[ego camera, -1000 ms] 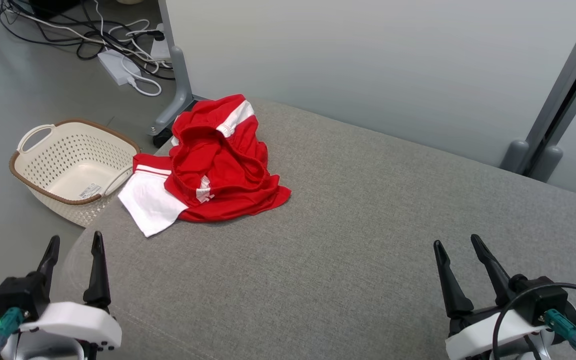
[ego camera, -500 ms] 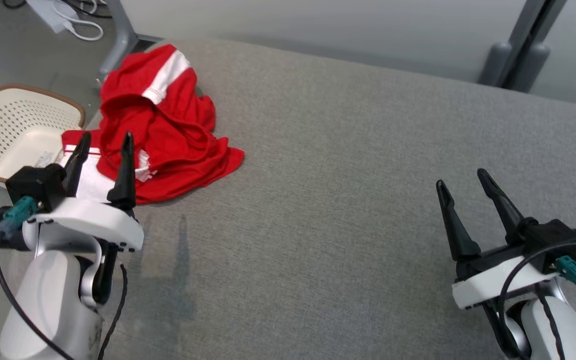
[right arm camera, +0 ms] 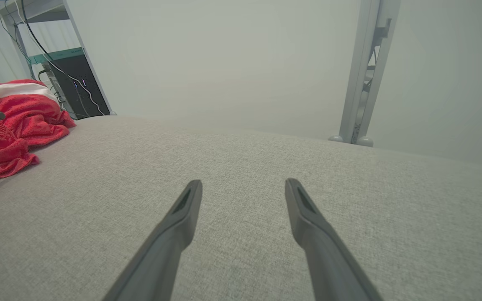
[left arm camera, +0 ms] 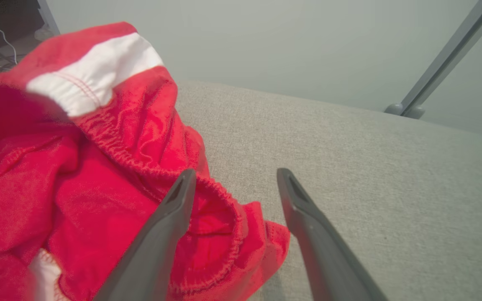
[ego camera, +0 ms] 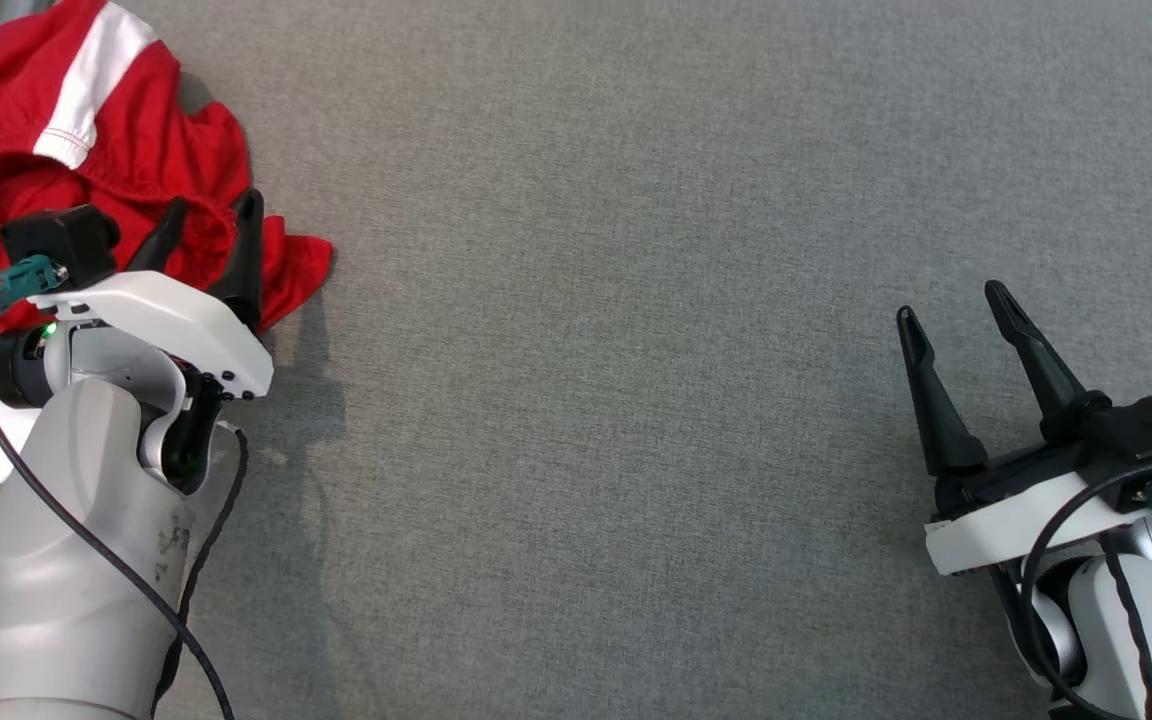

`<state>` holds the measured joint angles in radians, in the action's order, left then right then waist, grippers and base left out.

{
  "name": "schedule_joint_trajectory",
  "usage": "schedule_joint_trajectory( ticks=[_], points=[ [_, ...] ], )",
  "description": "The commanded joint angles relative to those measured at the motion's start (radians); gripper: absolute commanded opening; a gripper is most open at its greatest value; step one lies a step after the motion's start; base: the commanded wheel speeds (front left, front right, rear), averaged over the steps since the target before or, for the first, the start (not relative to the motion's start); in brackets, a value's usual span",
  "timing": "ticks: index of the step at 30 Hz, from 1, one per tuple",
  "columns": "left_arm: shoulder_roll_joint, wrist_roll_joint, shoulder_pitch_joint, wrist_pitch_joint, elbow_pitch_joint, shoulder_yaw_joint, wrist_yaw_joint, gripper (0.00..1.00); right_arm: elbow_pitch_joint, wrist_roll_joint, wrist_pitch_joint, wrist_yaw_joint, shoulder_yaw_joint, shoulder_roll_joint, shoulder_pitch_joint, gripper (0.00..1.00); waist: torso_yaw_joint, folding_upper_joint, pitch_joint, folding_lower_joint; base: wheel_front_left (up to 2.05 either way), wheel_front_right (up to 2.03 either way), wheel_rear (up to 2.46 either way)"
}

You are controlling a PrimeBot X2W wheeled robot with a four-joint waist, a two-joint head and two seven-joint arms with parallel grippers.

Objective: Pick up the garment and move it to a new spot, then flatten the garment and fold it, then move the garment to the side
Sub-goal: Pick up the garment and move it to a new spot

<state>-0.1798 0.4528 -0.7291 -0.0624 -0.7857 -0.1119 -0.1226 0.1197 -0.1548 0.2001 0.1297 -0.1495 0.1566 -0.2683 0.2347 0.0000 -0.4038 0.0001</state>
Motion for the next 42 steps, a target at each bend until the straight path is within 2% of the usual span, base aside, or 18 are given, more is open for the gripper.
schedule_joint_trajectory(
  ticks=[1,6,12,13,14,18,23,27,29,42],
  points=[
    [-0.014,0.010,-0.032,0.010,-0.039,-0.006,-0.006,1.00,-0.006,0.009,-0.003,0.002,-0.003,0.005,-0.016,1.00,-0.020,0.0000,-0.023,-0.0001,0.00,0.00,0.00],
    [-0.026,0.030,-0.090,0.042,-0.179,-0.019,-0.007,1.00,-0.014,0.006,-0.009,0.002,-0.003,0.009,-0.020,1.00,-0.028,0.0000,-0.032,-0.0001,0.00,0.00,0.00],
    [-0.029,0.038,-0.126,0.027,-0.271,-0.024,-0.006,1.00,-0.018,0.006,-0.011,0.002,0.001,0.008,-0.008,1.00,-0.029,0.0000,-0.028,-0.0001,0.00,0.00,0.00],
    [-0.029,0.036,-0.131,0.016,-0.281,-0.027,-0.006,0.42,-0.019,0.008,-0.011,0.002,0.002,0.006,-0.004,1.00,-0.028,0.0000,-0.026,-0.0001,0.00,0.00,0.00],
    [-0.029,0.038,-0.137,0.007,-0.291,-0.028,-0.006,0.00,-0.019,0.008,-0.012,0.002,0.004,0.005,0.000,1.00,-0.026,0.0000,-0.023,-0.0001,0.00,0.00,0.00],
    [-0.036,0.045,-0.141,-0.058,-0.309,-0.030,-0.007,0.00,-0.015,0.004,-0.011,0.002,0.006,-0.002,0.012,1.00,-0.020,0.0000,0.002,-0.0001,0.00,0.00,0.00],
    [-0.076,0.043,-0.110,-0.160,-0.286,-0.018,-0.007,0.00,-0.010,0.000,-0.005,0.002,0.006,-0.011,0.031,1.00,-0.020,0.0000,0.051,-0.0001,0.00,0.00,0.00],
    [-0.110,0.022,-0.073,-0.198,-0.206,-0.004,0.021,0.00,0.004,-0.003,0.002,0.002,0.010,-0.016,0.037,1.00,-0.024,0.0000,0.092,-0.0001,0.00,0.00,0.00],
    [-0.127,0.011,-0.043,-0.201,-0.145,0.010,0.041,0.00,0.011,-0.004,0.005,0.002,0.015,-0.019,0.045,1.00,-0.025,0.0000,0.112,-0.0001,0.00,0.00,0.00],
    [-0.212,-0.081,0.313,-0.192,0.486,0.128,0.196,0.00,0.044,-0.024,0.031,0.002,0.024,-0.049,0.089,1.00,-0.059,0.0000,0.236,-0.0001,0.00,0.00,0.00]
  ],
)
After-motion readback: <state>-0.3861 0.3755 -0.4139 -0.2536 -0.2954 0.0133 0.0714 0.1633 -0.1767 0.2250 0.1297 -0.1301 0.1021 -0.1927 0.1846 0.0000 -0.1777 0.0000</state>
